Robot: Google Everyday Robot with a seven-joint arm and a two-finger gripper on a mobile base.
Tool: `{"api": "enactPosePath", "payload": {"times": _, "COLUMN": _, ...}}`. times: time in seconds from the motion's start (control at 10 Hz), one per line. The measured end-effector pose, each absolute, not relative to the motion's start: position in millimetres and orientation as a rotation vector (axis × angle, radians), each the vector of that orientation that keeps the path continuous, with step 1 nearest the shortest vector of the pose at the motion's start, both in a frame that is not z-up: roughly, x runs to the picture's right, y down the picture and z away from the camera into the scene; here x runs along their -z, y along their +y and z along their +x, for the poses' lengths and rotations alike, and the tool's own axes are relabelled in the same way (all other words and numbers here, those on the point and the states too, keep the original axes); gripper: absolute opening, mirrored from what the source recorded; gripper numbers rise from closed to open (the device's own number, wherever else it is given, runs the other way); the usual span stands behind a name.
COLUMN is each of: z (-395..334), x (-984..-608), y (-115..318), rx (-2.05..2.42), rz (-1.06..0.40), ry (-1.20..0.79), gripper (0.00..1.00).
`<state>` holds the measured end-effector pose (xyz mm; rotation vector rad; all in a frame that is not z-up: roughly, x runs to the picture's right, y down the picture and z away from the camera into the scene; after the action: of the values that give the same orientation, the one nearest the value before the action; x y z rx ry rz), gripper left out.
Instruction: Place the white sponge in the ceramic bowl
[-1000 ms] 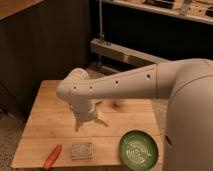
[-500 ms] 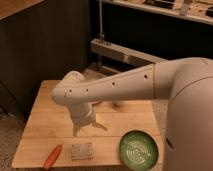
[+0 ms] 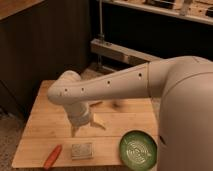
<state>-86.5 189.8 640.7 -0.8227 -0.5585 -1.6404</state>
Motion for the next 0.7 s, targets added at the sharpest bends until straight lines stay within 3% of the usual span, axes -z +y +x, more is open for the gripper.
{"api": "enactPosePath", "payload": {"times": 0.7, "z": -105, "x": -640, "y": 199, "rx": 1.698, "rz": -0.855, "ry": -0.566, "gripper": 0.80}}
